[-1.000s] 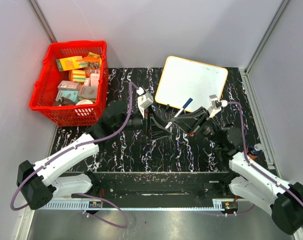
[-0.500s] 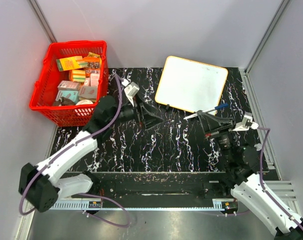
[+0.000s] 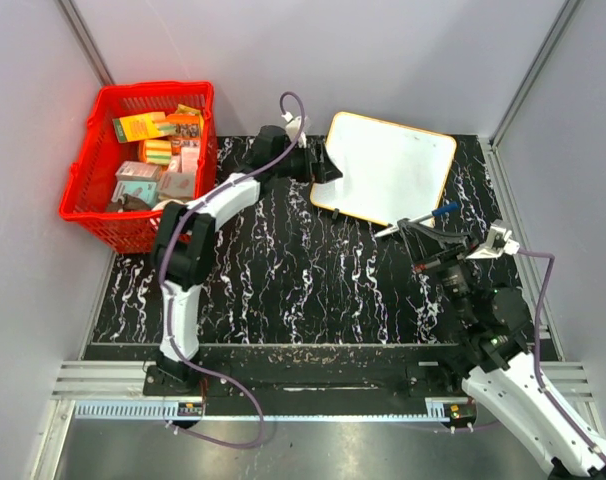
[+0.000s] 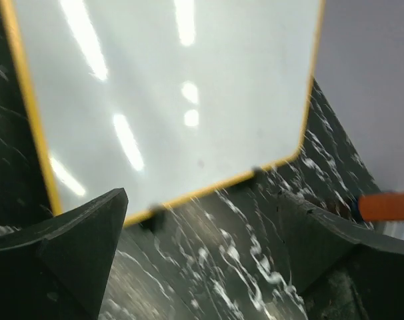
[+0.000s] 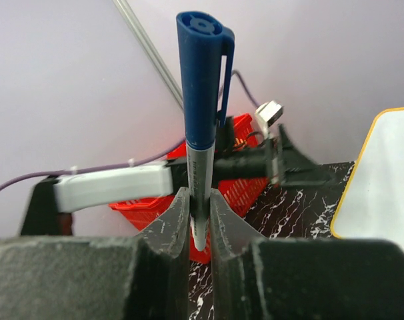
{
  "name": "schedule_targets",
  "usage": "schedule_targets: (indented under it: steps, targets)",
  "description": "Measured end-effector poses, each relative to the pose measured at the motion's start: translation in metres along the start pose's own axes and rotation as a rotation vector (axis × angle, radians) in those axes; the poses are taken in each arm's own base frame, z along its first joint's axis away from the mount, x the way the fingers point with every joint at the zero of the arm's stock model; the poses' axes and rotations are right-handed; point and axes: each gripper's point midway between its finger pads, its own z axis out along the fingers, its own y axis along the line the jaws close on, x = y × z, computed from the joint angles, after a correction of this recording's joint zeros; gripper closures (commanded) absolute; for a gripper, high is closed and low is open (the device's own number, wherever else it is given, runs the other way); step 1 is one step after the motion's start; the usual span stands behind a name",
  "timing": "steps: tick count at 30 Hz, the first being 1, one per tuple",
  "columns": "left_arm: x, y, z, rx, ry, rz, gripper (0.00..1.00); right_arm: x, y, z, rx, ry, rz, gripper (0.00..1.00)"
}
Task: Write a sentence on the whiteboard
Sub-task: Move the whiteboard to the center of the board.
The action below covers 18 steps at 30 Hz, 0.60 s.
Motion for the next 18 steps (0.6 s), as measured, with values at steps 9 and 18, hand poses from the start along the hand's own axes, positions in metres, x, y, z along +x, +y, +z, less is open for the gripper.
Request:
schedule_targets:
  steps: [9, 18]
  targets:
    - [-0.05, 0.078, 0.053, -0.106, -0.042, 0.059, 0.01, -0.008, 0.014, -0.005, -0.029, 0.029, -0.003, 1.0]
    - [-0.046, 0.128, 0.047, 0.148, -0.049, -0.088, 0.04, -0.009, 0.015, -0.009, -0.022, 0.047, -0.004, 1.0]
